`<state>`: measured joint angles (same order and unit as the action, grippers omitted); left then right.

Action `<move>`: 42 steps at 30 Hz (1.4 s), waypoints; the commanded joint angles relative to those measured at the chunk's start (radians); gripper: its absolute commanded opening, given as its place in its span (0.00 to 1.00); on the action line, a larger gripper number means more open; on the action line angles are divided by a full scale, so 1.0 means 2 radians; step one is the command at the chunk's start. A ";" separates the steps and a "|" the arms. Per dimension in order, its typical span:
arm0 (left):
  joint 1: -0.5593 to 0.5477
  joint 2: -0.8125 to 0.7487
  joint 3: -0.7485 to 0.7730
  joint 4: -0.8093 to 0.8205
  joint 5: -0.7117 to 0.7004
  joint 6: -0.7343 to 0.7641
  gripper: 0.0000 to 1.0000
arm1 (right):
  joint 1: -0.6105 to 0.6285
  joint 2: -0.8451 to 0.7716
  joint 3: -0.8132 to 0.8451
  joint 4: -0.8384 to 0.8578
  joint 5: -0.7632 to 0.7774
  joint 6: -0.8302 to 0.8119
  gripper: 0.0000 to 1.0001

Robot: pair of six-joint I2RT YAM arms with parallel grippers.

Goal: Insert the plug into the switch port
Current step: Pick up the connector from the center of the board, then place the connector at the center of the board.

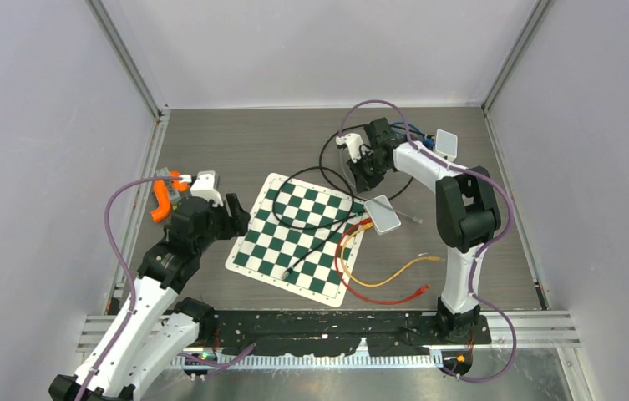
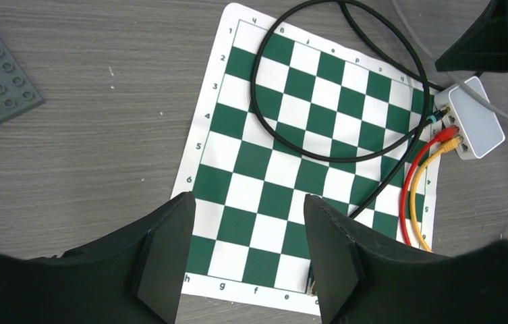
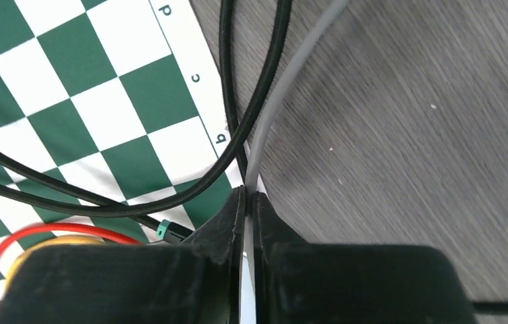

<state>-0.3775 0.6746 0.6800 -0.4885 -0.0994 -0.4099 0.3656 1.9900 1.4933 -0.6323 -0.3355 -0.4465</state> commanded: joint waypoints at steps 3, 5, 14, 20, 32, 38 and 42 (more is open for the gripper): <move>0.000 -0.011 -0.009 -0.012 0.018 0.004 0.63 | 0.002 -0.109 0.015 -0.015 0.090 0.121 0.05; 0.000 -0.016 -0.016 -0.001 0.024 0.003 0.63 | 0.002 -0.124 0.032 -0.055 0.096 0.174 0.05; 0.000 -0.013 -0.015 0.022 0.077 -0.021 0.62 | 0.026 -0.209 0.014 -0.097 0.155 0.278 0.05; 0.000 -0.004 -0.006 0.016 0.081 0.015 0.64 | 0.061 -0.252 -0.002 -0.041 0.123 0.252 0.05; 0.000 -0.048 0.014 -0.004 0.003 0.074 0.66 | 0.170 -0.227 0.028 -0.048 0.011 0.080 0.05; 0.000 -0.073 0.031 -0.018 -0.006 0.104 0.67 | 0.229 -0.216 -0.033 -0.034 -0.035 0.001 0.05; 0.000 -0.091 0.036 -0.022 -0.040 0.108 0.69 | 0.238 -0.199 -0.077 -0.003 -0.089 -0.027 0.07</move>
<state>-0.3775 0.5217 0.7101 -0.5362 -0.1074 -0.2382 0.8387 1.5669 1.4094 -0.7143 -0.3950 -0.3923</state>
